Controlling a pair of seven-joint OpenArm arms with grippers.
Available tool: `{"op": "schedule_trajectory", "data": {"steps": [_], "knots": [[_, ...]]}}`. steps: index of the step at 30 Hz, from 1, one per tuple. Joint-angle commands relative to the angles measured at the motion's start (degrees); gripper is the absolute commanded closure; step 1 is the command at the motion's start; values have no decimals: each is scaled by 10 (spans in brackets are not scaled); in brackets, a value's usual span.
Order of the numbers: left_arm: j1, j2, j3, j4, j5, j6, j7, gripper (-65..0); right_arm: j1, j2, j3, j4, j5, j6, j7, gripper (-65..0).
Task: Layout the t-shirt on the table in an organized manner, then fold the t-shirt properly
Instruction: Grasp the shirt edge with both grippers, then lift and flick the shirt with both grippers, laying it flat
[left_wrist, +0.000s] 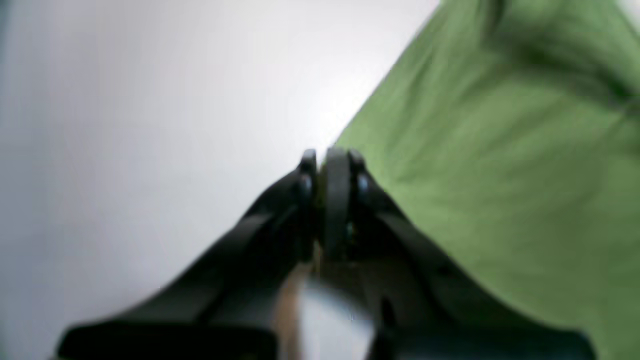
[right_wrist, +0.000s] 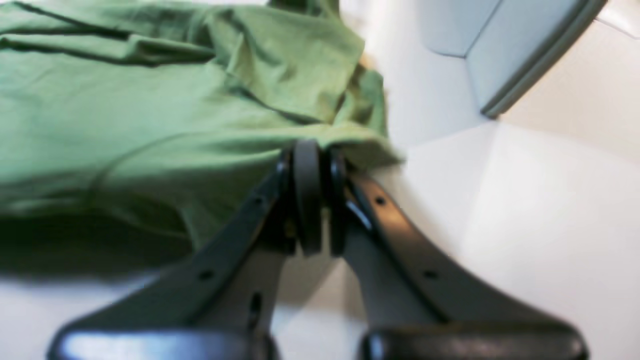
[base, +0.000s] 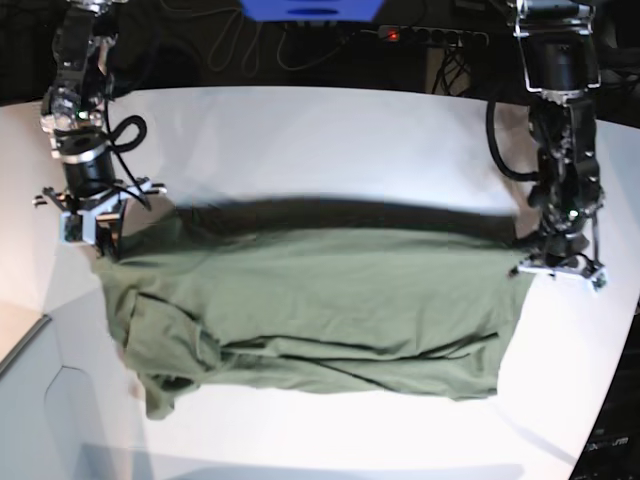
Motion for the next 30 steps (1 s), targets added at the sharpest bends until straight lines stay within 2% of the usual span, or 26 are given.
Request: {"op": "schedule_trajectory", "data": {"steps": [1,7,12,15,23,27,30], "knots": [[3,-7,-12,33,4,0,1,-3,3,6,2,28,8,-1,22,0],[12,-7,-26,114,4,0,42,-2,15,6,-1,69,8,-1,22,0],[-58,8,-15,98,4,0,44,-2,89,6,-2,33,8,-1,17,0],[-122,16,-12,51,4,0,45,-2,153,6,-2,-15,8,16,16,0],[-310,17,24,-129,4,0,37,-2,338,6,-3,-157,5,18,16,0],[-415,17,60,-213,4,0,6,-2,451,9,-11,-226,4,18,8,0],[-486,17,84,-254,4,0,-13,-2,517,9,-11,-229,4,18,-17,0]]}}
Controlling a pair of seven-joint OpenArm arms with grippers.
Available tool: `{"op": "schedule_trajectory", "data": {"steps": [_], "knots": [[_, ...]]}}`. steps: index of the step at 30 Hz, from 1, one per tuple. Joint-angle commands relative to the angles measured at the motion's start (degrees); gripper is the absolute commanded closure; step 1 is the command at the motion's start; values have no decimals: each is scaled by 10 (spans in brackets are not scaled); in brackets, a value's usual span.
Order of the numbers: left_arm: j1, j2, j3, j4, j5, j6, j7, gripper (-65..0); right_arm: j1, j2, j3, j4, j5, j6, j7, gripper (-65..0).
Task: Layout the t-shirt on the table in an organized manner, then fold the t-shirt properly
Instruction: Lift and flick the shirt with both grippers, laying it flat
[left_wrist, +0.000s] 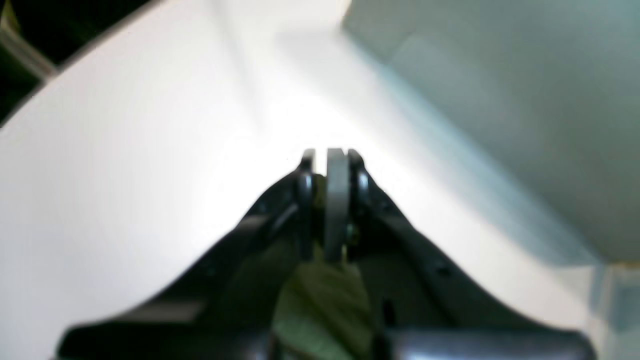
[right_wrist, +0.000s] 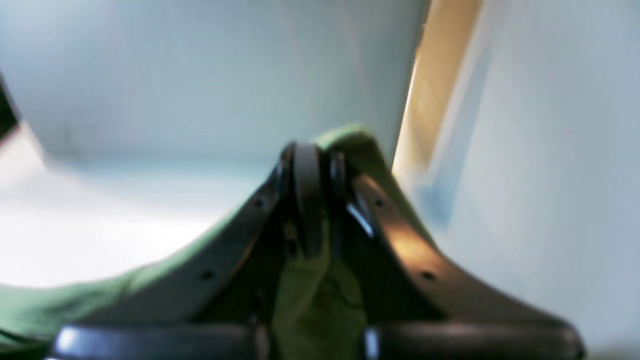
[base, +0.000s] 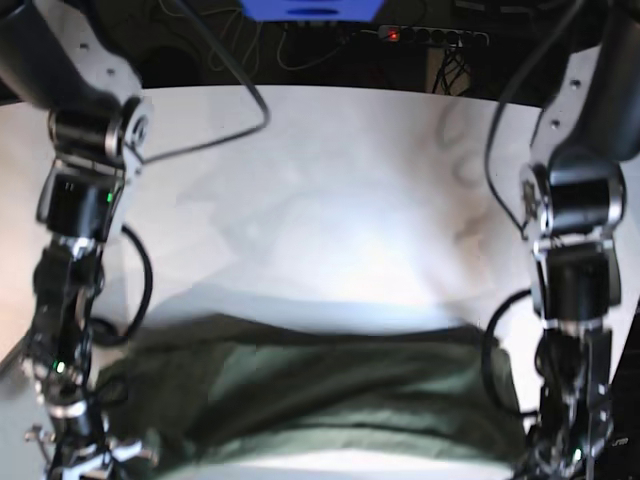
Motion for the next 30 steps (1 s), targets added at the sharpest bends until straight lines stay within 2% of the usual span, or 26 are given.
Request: {"op": "schedule_trajectory", "data": {"steps": [1,5,9,12,15,18,20,24,30], "knots": [[-49,-5,4,-1,6,2,-19,-2,48,5,1,12,8,1,12,0],[-143,3,17,-31,6,2,-38,-2,138,5,1,1,8,1,-14,0],[-207,10,16,-31,6,2,-43,-2,201,7,1,-20,8,1,-15,0],[-232,12,16,-29,6,2,-43,-2,214,25,2,-19,8,1,-15,0],[-229,12,12,-15,6,2,-38,-2,202,27,4,-10,8,1,-14,0],[-173,6,11,44,5,2,-37,-2,152,48,5,26,11,1,-11,0],[-123,4,11,98,5,3,-35,-2,111,50,5,60,11,1,-11,0],[-21,0,-7,207,5,2,12,-2,3,49,5,143,11,1,-10,0],[151,-3,-67,325,-61,2,53,-2,-184,43,5,263,11,1,-9,0]]}}
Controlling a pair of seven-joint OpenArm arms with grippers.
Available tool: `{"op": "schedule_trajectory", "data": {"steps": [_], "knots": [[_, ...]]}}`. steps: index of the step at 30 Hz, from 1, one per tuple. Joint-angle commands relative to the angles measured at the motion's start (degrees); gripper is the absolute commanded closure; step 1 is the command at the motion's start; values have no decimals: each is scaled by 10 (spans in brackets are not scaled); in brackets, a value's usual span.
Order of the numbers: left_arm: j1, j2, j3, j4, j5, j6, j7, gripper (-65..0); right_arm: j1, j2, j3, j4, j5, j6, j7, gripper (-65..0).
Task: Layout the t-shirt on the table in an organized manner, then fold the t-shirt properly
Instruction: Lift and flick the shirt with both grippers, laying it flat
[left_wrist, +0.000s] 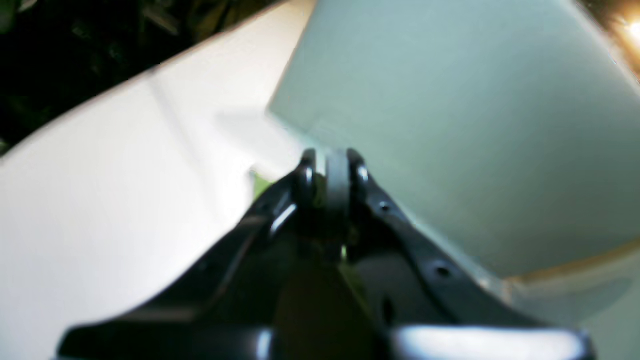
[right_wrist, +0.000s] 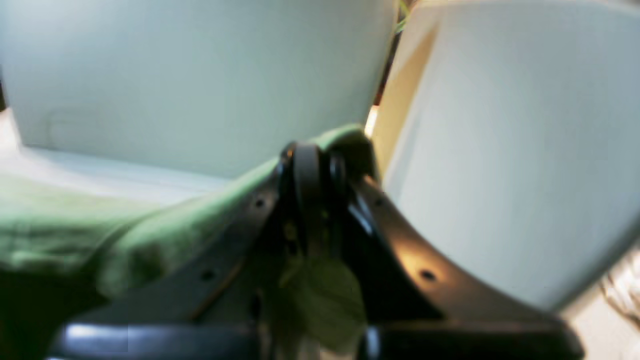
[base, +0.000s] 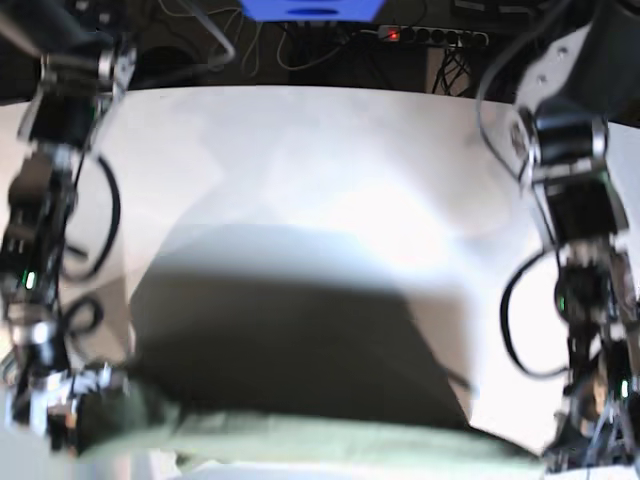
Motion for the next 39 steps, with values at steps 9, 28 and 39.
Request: {"op": "schedule_trajectory", "data": {"steps": [9,28,39], "knots": [[271,-28,-69,109,-52,-8,-12,-2,-255,-65,26,76,6,27,126,0],[498,-22,-181,180,-55,-9,-13,-2,-493,-112,44,7,6,73,336,0],[510,-23,-182,169,-50,-9,-13,-2,-592,-125,20,5,6,73,399,0]]}}
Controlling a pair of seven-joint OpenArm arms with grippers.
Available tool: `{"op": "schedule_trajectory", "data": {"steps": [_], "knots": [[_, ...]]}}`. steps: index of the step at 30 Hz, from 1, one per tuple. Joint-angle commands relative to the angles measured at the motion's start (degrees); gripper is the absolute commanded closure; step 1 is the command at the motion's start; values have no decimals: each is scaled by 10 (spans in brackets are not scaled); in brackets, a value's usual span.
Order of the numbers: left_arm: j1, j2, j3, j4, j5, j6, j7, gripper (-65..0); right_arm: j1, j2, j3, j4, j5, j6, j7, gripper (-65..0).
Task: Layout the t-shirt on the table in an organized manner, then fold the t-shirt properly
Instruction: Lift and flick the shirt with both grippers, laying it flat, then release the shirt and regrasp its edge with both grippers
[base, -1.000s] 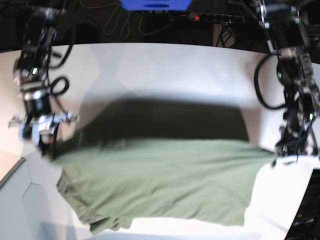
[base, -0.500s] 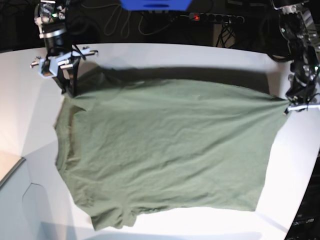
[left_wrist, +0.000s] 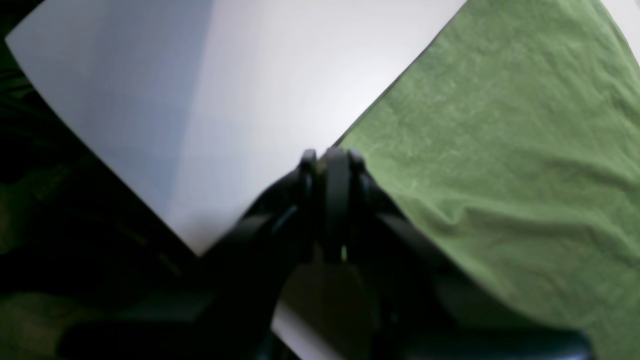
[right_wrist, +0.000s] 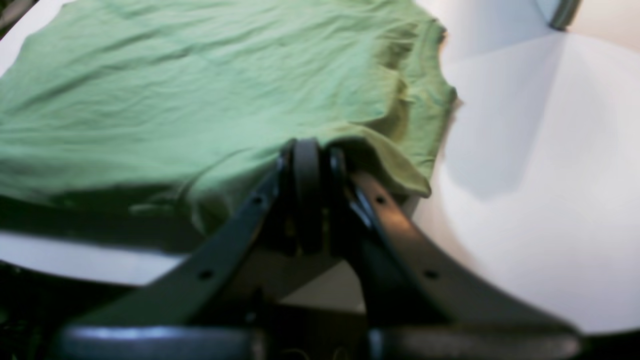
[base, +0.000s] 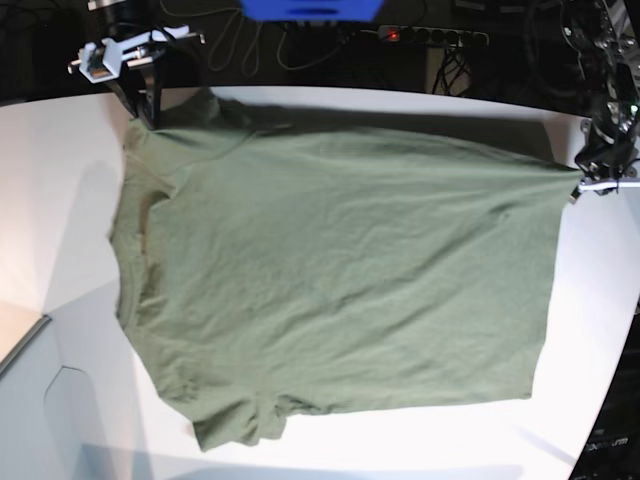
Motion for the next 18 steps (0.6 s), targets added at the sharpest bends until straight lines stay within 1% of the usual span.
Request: {"op": "schedule_trajectory", "data": {"steps": [1,4,8,12,14,17,18], "knots": [[-2,-10,-4,9,3,0,-12,-2,-16,-6,-4,8,10,3,23,0],[-1,-10,-4,9,3,0,-12,-2,-34,-12,-8,2,10,3,37,0],[12,-13,-4,9,4,0,-12,-2,-36,-18,-13,-45,10,3,73,0],[23,-10,-38,10,4,-1,-12,-2,-35,-18,-10,-72,10,3,118,0],[24,-10,-58,9,4,-21,-11,-2,-34,-18,-10,-72,10,3,130,0],[28,-9,-84,9,4,-76,-11,-2,-26,-16,-9,-71,10,3,131,0],[27,-9,-88,9,4,-85,-11,-2,-19,-16,-9,-71,10,3,130,0]]}}
